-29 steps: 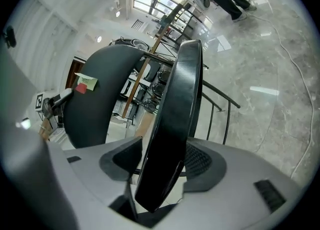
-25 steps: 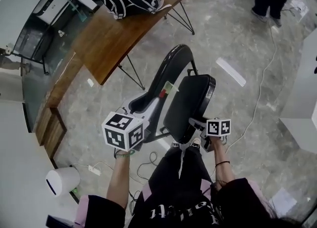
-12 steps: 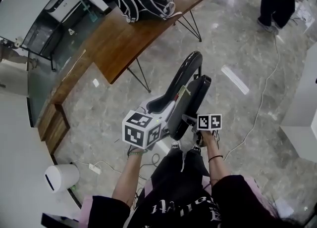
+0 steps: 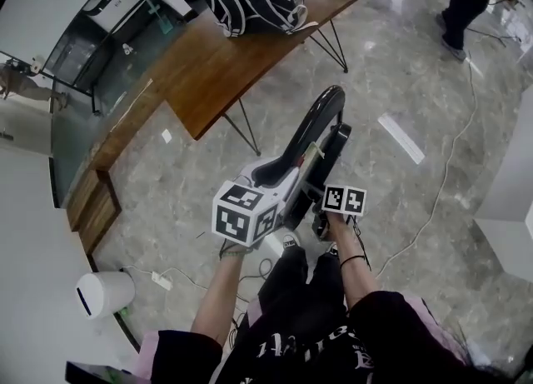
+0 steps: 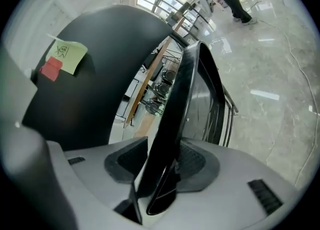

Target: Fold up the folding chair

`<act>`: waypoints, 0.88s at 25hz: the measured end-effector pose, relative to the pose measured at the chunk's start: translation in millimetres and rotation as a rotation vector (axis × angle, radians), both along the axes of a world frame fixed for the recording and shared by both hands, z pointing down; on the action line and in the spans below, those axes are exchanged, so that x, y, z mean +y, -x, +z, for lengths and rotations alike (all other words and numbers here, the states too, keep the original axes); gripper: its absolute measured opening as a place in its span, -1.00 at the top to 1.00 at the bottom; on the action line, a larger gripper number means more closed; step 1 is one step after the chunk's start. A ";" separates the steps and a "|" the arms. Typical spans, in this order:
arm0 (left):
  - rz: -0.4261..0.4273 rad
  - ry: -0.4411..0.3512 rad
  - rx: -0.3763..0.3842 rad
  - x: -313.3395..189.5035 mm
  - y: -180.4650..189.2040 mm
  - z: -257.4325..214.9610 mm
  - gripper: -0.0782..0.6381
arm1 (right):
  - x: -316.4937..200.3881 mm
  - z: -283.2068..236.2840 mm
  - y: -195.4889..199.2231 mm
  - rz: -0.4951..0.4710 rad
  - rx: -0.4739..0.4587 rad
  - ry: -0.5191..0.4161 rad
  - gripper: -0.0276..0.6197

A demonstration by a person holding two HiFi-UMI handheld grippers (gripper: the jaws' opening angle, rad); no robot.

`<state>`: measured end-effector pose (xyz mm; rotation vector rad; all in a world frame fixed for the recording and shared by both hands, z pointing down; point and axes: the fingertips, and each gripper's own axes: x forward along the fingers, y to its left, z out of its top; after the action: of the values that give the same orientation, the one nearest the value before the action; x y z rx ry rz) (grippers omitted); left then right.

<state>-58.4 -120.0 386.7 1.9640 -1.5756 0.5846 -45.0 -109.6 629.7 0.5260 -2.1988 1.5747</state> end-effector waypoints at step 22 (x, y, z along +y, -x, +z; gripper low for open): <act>0.030 0.013 0.225 -10.6 130.9 -6.7 0.43 | -8.9 -9.7 93.9 0.138 0.008 -0.012 0.46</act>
<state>-189.4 -130.6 380.0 1.9710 -1.4028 0.3701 -138.9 -118.4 619.9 0.6995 -2.2090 1.6252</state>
